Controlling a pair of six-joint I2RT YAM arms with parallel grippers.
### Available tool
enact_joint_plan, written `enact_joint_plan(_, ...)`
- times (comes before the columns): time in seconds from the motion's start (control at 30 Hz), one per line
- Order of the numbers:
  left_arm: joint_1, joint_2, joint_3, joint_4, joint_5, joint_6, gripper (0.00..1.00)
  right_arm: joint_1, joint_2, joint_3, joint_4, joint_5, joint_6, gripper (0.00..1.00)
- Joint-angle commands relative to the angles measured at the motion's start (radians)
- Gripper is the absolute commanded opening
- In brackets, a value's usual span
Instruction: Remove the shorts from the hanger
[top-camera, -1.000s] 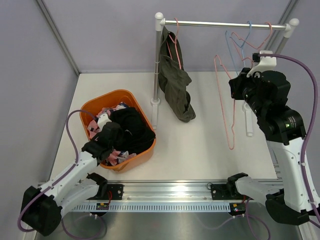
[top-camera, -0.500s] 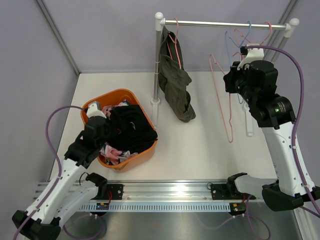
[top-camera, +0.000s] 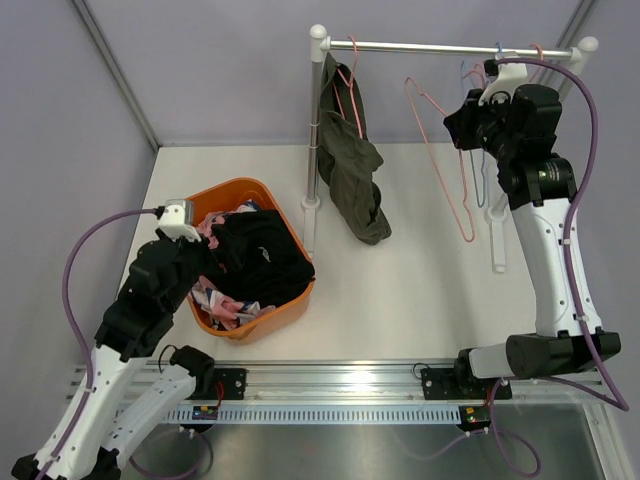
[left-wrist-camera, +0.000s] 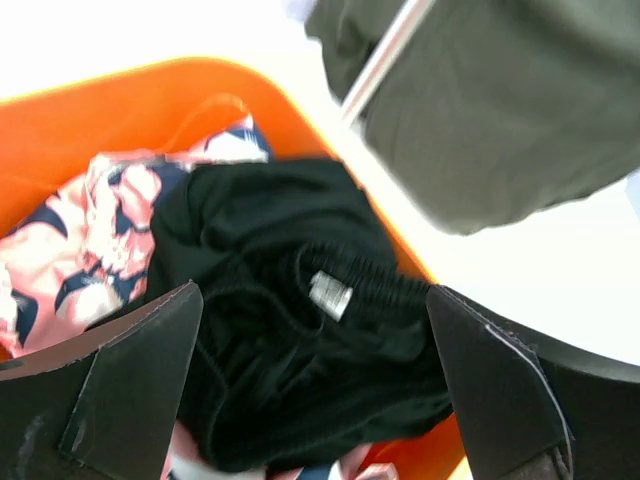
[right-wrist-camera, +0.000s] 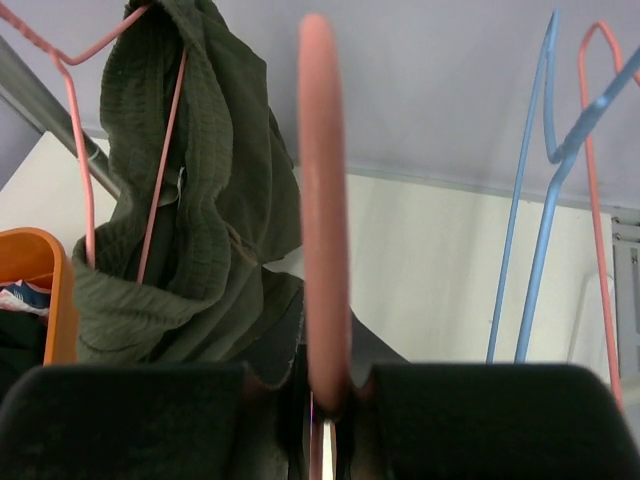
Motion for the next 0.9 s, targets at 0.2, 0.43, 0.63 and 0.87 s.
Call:
enact_joint_plan(0.2,0.002,-0.083,-0.098,-0.058,0.083,0.165,0.99,-0.028,0.102,0.101,0.187,-0.122,-0.039,0.0)
enact_joint_plan(0.43,0.001,-0.067,-0.106,-0.052,0.124,0.174,0.99,-0.027,0.202,0.151,0.213,-0.083,-0.016,0.0)
enact_joint_plan(0.63,0.001,-0.068,-0.111,-0.049,0.12,0.175,0.99,-0.025,0.262,0.21,0.235,-0.077,0.031,0.0)
enact_joint_plan(0.87,0.001,-0.06,-0.112,-0.05,0.118,0.174,0.99,-0.027,0.265,0.232,0.247,-0.071,0.047,0.0)
